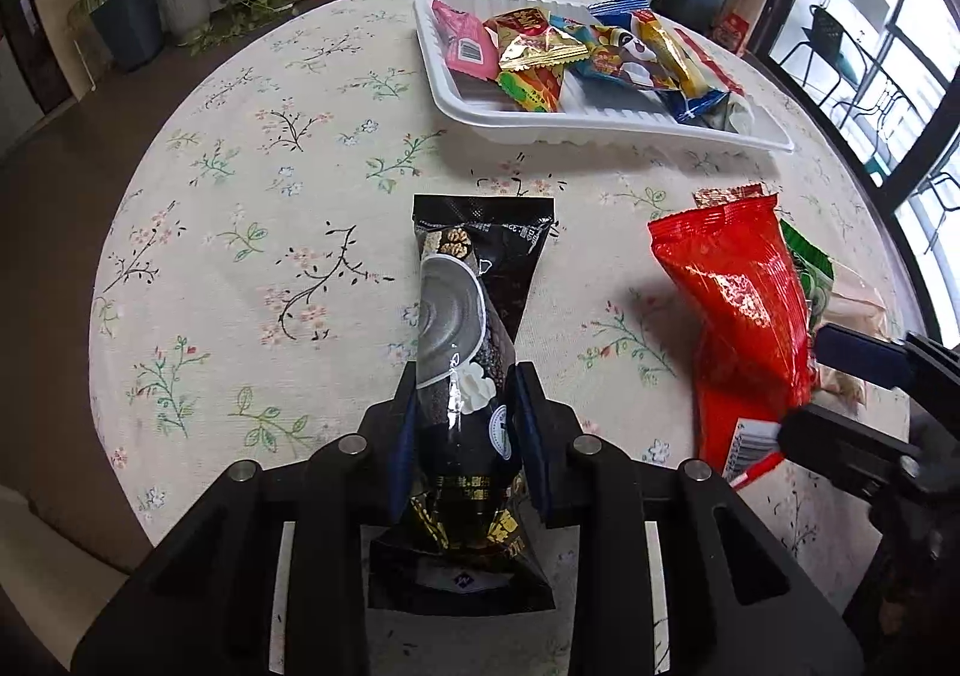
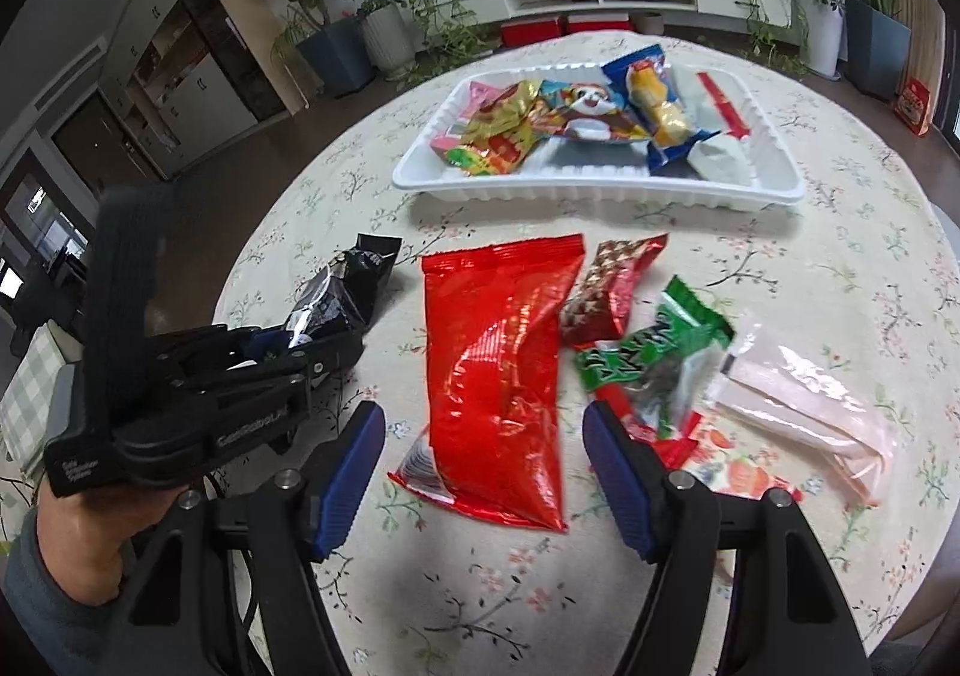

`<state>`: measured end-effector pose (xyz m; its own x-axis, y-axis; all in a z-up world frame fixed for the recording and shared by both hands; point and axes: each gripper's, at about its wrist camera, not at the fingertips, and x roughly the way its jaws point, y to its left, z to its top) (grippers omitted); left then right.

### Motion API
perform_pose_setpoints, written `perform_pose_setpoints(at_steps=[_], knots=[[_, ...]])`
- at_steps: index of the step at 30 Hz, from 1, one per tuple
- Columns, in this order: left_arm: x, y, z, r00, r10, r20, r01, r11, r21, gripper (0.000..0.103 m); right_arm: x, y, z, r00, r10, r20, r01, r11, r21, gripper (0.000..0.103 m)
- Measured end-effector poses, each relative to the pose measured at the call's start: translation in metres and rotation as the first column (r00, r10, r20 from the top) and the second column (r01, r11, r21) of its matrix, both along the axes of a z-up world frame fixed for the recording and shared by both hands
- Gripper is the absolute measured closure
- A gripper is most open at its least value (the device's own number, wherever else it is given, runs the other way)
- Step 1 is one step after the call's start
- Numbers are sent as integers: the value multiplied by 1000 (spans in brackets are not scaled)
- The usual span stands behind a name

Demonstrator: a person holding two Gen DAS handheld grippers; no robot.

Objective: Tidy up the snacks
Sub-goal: 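Grasp the black coffee-stick packet with the left tool while the right tool grasps the red chip bag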

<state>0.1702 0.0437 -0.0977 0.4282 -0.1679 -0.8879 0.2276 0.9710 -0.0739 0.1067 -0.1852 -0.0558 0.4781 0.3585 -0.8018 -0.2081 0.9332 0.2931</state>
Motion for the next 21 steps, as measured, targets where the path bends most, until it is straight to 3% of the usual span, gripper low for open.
perform_pose_setpoints(at_steps=[8, 16, 21], knots=[[-11, 14, 1, 1000, -20, 3, 20, 999, -36, 76, 21, 18, -14, 998, 8, -55, -11, 999, -48, 36], [-13, 13, 1, 999, -36, 14, 36, 999, -19, 78, 27, 29, -24, 998, 39, -48, -46, 988, -147, 51], [-15, 11, 1, 999, -43, 15, 44, 999, -20, 80, 24, 26, -23, 998, 40, -38, -44, 990, -134, 60]])
